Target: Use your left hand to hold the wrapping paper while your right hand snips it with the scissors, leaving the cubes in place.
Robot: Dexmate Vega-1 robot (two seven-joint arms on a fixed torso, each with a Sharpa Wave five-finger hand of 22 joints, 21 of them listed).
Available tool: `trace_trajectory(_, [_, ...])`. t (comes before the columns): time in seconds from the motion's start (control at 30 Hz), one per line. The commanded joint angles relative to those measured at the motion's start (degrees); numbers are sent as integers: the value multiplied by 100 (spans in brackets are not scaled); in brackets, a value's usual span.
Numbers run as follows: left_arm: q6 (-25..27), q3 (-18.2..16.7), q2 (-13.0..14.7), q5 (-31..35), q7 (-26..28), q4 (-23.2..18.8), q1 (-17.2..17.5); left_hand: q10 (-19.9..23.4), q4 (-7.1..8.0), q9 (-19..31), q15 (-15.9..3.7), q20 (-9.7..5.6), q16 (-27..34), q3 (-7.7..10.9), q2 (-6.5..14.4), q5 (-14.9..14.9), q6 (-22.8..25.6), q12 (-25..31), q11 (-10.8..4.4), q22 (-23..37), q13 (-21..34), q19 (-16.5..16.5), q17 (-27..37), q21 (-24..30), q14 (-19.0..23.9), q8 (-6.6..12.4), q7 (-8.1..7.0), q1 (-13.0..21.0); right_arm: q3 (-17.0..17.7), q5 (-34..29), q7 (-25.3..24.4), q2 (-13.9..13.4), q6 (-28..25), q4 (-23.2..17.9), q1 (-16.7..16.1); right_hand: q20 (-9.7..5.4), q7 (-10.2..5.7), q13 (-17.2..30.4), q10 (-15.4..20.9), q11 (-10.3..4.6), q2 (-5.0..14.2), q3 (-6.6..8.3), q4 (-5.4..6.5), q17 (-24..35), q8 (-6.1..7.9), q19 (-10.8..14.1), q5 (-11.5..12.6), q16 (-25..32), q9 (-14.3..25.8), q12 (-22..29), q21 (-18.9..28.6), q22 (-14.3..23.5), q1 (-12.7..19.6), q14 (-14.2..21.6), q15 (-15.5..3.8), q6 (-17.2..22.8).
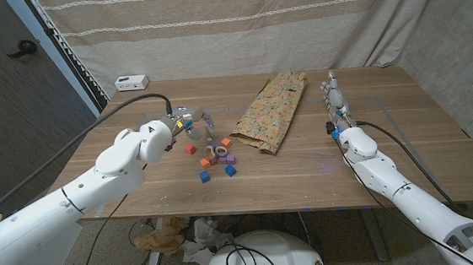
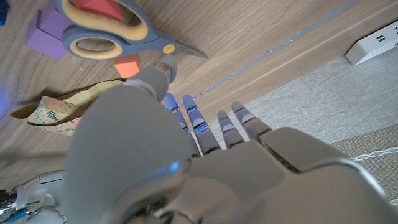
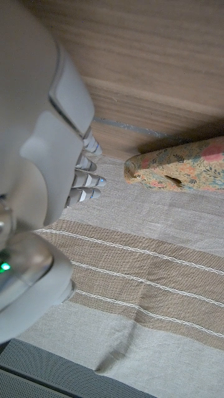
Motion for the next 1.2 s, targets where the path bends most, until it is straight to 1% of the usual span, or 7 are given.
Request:
trace_trajectory(0.03, [-61, 37, -48, -27, 23, 67, 8, -13, 30, 20, -975, -337, 37, 1, 4, 18, -15, 24, -3, 12, 16, -2, 25, 13, 68, -11, -21, -12, 28, 11, -23, -3, 34, -9, -35, 14, -21, 22, -3, -27, 27, -3, -51, 11, 0, -41, 53, 11, 29, -9, 36, 21, 73, -41, -13, -12])
trace_trajectory(0.43, [94, 1, -28, -30, -68, 68, -14, -9, 30, 36, -978, -338, 47, 4, 4, 18, 18, 27, -4, 12, 28, 2, 28, 14, 95, 13, -21, -22, 23, 41, 15, -11, -26, 41, 9, 15, -16, 22, 3, -31, 41, 0, -61, 10, 3, -42, 65, 12, 29, -8, 37, 20, 96, -40, -15, -10])
trace_trajectory(0.53, [128, 23, -33, -23, -110, 83, -43, -14, 30, 52, -983, -288, 40, 22, 35, 14, 15, 26, -4, 13, 37, 10, 31, 19, 84, 23, -23, -10, 19, 38, 10, -6, -32, 47, 17, 136, -19, 22, -12, -30, 54, 1, -69, 10, 2, 2, 76, 10, 29, -15, 55, 20, 114, -45, -11, -14])
trace_trajectory(0.57, [130, 33, -35, -16, -109, 90, -49, -17, 31, 56, -981, -284, 36, 28, 46, 12, 10, 25, -5, 13, 39, 8, 31, 19, 72, 23, -23, -5, 25, 54, -14, 2, -58, 33, 11, 146, -16, 22, -13, -32, 56, 1, -70, 10, 2, 6, 78, 10, 29, -16, 56, 20, 116, -45, -4, -14])
trace_trajectory(0.8, [99, 153, -94, 26, -120, 190, -99, -19, 29, 69, -982, -298, 33, 37, 62, 5, 11, 24, -7, 14, 45, 2, 33, 18, 68, 34, -24, 3, 9, 36, -23, 6, -56, 48, 6, 153, -16, 22, -11, -27, 61, -1, -74, 10, 1, -2, 84, 11, 30, -15, 53, 19, 125, -44, 26, -19])
trace_trajectory(0.9, [86, 186, -105, 0, -193, 211, -129, -21, 28, 75, -980, -294, 33, 38, 64, 2, 16, 23, -7, 14, 48, -2, 33, 16, 66, 40, -24, 5, 15, 49, -47, 12, -82, 28, 4, 190, -18, 22, -18, -28, 64, -2, -77, 10, 0, -4, 88, 9, 30, -18, 51, 19, 131, -49, 39, -22])
trace_trajectory(1.2, [78, 220, -124, -27, -188, 264, -150, -26, 27, 105, -976, -289, 34, 43, 76, -10, 86, 21, -7, 14, 58, -2, 34, 16, 69, 92, -22, 6, -11, 20, -50, 20, -87, 29, 22, 196, -24, 22, -18, -25, 71, -7, -81, 11, -1, -20, 97, 10, 30, -19, 46, 19, 140, -51, 73, -26])
